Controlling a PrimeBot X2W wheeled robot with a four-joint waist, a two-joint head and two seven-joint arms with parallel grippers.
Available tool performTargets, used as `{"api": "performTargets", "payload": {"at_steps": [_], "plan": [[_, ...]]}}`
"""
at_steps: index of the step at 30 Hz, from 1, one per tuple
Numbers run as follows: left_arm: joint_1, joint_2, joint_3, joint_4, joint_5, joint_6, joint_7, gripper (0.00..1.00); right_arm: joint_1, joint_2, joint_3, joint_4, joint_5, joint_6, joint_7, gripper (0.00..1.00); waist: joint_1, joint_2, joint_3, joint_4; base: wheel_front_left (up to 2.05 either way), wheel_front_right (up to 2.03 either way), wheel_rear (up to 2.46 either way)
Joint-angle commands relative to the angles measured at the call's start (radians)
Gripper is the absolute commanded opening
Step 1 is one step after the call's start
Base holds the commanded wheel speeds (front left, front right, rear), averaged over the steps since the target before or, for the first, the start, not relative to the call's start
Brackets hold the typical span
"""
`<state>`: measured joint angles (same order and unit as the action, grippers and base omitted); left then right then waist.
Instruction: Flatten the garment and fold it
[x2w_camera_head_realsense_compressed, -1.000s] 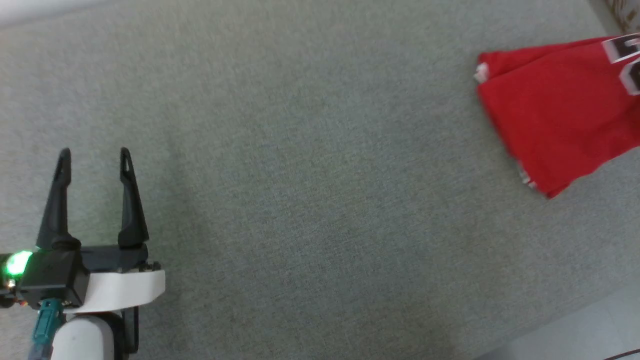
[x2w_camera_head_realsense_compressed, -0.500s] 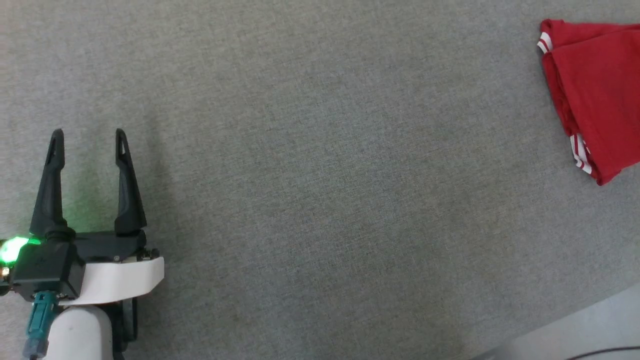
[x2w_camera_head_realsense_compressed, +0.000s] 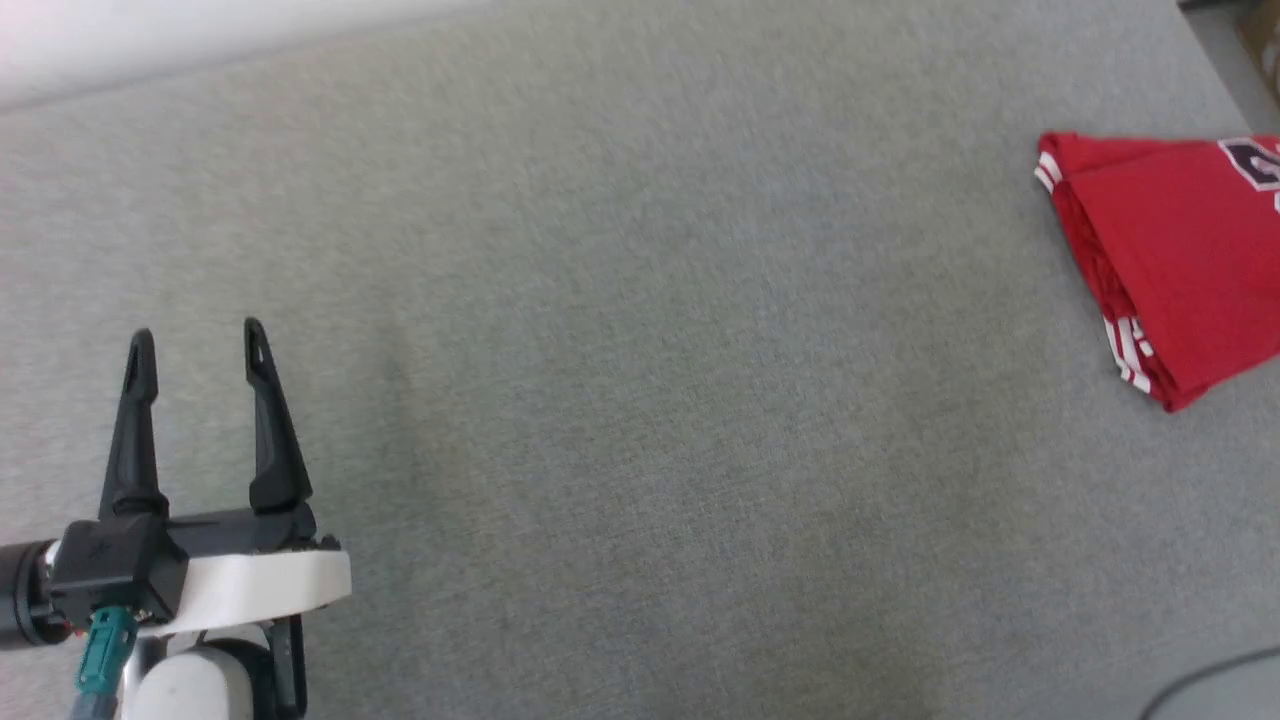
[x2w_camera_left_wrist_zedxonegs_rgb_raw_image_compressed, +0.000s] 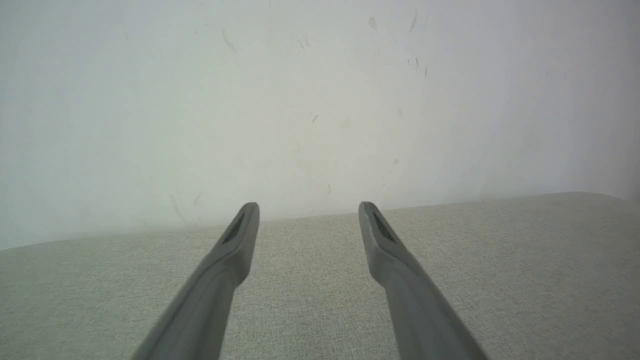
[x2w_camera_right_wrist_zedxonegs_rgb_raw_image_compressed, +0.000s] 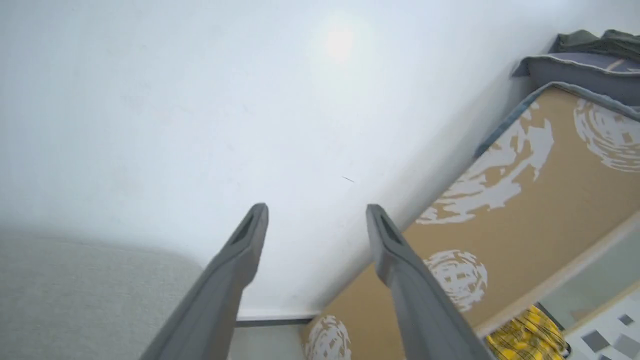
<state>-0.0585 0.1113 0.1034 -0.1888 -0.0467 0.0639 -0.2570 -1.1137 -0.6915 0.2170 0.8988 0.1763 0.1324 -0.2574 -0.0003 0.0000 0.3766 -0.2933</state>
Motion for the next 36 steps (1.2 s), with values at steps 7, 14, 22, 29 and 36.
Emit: {"api": "performTargets", "payload": {"at_steps": [7,14,22,29,36], "plan": [[0.051,-0.030,0.018,0.041,-0.018,-0.002,-0.005,1.00,0.311,0.213,-0.206,-0.428,-0.078,-0.002,-0.004,1.00,0.0003,0.0000,-0.165,0.114,0.00,0.00,0.00],[0.085,-0.045,0.017,0.075,-0.015,-0.012,-0.005,1.00,0.551,0.365,-0.227,-0.659,-0.025,-0.002,-0.004,1.00,0.0003,0.0000,-0.226,0.177,0.00,0.00,0.00],[0.112,-0.053,0.017,0.106,-0.010,-0.022,-0.005,1.00,0.789,0.475,-0.181,-0.754,0.048,-0.002,-0.004,1.00,0.0003,0.0000,-0.282,0.229,0.00,0.00,0.00],[0.143,-0.057,0.005,0.128,-0.006,-0.034,-0.005,1.00,0.979,0.519,-0.191,-0.758,0.083,-0.002,-0.004,1.00,0.0003,0.0000,-0.334,0.271,0.00,0.00,0.00],[0.145,-0.055,0.005,0.144,-0.012,-0.039,0.000,0.00,1.036,0.530,-0.198,-0.780,0.078,-0.001,0.000,0.00,0.0003,0.0000,-0.337,0.271,0.00,0.00,0.00]]}}
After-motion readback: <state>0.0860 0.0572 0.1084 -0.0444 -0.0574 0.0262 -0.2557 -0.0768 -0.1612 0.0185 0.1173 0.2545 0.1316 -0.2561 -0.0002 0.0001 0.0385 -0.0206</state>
